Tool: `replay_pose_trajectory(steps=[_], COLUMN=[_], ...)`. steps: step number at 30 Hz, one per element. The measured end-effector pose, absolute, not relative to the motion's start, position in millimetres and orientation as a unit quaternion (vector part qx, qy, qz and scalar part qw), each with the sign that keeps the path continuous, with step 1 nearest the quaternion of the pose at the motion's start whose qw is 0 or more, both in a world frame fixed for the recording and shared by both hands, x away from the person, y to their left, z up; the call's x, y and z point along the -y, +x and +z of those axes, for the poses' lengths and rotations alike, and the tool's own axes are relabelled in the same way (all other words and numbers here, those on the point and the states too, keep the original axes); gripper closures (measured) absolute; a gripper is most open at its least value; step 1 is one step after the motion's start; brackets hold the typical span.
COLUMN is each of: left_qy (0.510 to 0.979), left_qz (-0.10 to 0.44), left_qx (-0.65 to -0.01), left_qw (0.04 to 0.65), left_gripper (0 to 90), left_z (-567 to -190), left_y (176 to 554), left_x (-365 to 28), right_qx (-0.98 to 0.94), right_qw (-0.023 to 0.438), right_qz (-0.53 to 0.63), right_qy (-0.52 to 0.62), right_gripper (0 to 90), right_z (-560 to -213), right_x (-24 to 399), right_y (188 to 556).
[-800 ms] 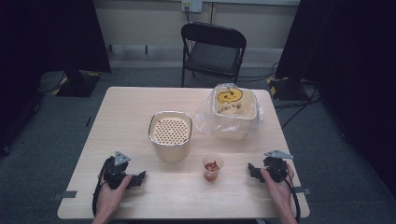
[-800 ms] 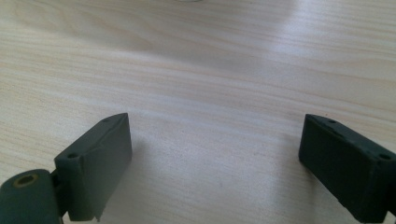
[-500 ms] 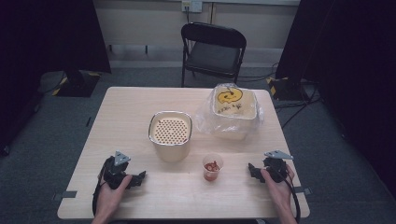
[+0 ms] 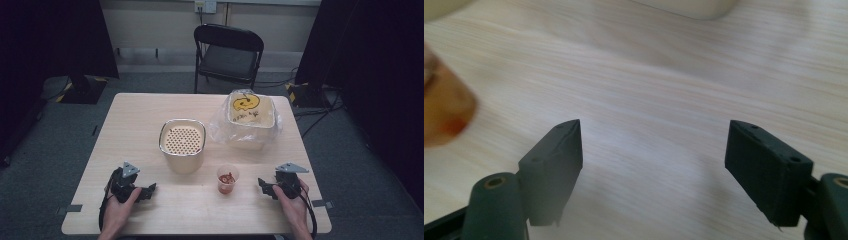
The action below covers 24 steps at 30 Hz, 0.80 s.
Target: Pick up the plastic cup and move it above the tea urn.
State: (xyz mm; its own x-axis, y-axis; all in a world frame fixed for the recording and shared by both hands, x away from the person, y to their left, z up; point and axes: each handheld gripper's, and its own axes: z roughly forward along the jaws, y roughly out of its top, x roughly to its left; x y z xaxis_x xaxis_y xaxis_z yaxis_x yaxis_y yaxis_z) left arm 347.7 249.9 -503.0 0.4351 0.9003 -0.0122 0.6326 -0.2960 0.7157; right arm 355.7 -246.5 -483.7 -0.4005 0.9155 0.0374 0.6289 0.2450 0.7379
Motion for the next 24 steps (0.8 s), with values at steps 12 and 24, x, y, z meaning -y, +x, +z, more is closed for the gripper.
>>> replay_pose_trajectory(steps=[12,24], left_qy=[0.78,0.779], left_qz=[0.201,0.202], left_qx=[-0.491,-0.492], left_qw=[0.332,0.333], left_gripper=[0.0,0.0], left_z=[-502.9,-503.1], left_y=[347.7,347.6], left_x=[-250.0,-249.7], right_qx=[-0.804,-0.823], right_qw=[0.177,0.145], right_qz=[0.365,0.404], right_qy=[0.435,0.372], right_gripper=[24.3,22.0], right_z=[-476.2,-468.4], right_x=[209.0,162.2], right_y=[330.5,333.4])
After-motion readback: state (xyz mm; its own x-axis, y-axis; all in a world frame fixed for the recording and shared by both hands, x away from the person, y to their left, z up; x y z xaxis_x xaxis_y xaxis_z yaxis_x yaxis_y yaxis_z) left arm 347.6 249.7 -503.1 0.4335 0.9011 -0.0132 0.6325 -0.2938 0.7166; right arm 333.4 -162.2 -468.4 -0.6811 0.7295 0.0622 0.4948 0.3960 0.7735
